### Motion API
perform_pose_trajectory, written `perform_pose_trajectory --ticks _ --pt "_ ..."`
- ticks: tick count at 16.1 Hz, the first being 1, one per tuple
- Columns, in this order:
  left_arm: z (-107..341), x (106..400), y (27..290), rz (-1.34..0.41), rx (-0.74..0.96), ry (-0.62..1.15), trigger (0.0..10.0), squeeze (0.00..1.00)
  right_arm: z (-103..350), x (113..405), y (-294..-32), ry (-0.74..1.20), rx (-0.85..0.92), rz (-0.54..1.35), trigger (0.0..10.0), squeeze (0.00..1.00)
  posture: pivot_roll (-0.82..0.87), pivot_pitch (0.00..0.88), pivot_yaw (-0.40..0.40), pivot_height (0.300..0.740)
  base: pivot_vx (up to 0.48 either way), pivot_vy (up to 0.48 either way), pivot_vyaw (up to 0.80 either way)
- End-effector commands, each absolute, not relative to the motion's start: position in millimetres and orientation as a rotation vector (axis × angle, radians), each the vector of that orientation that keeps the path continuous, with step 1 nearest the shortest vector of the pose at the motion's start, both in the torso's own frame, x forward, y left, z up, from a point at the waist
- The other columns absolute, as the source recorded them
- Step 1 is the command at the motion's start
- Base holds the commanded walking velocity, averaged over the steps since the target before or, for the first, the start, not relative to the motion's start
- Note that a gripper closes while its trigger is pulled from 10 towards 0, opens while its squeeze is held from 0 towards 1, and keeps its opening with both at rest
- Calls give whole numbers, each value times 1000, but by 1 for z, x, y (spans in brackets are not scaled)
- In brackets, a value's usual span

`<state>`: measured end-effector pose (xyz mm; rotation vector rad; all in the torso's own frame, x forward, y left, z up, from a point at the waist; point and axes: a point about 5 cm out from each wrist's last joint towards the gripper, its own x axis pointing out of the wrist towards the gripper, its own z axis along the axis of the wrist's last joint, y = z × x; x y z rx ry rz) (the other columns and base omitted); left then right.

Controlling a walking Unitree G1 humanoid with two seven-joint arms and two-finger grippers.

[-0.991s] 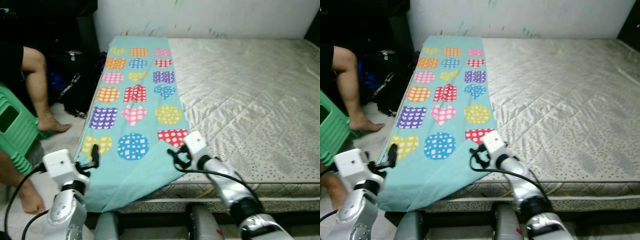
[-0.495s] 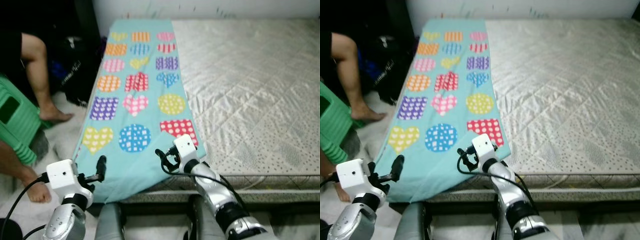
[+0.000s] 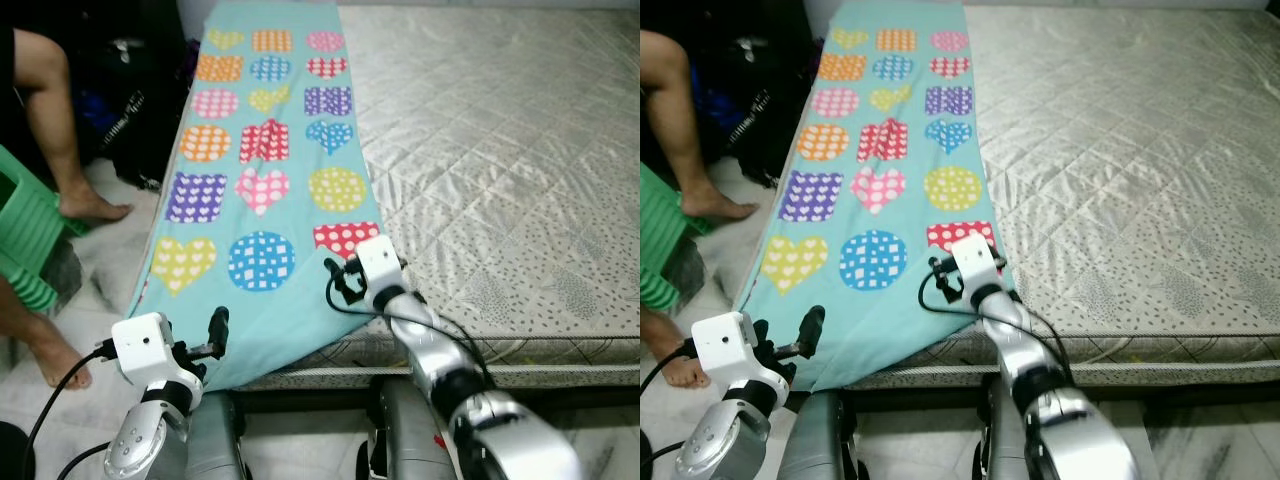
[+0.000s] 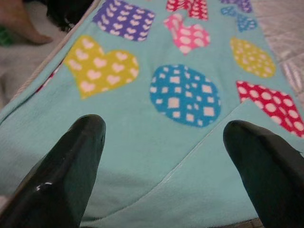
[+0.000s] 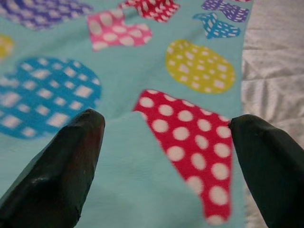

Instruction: Clean up the room

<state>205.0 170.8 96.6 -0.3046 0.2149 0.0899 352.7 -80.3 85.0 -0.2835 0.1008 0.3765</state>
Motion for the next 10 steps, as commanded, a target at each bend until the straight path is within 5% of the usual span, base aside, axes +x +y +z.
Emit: perform_pose_trajectory --ticks 1,6,10 --pt "96 202 173 105 -295 227 10000 0 84 354 -76 118 -337 377 10000 0 43 202 -24 585 0 0 0" --pt "96 203 164 85 -312 233 10000 0 76 345 -42 123 -544 393 10000 0 62 200 -29 585 0 0 0" --pt "100 202 155 41 -339 231 10000 0 45 324 -37 268 -455 387 10000 0 80 200 -30 585 0 0 0"
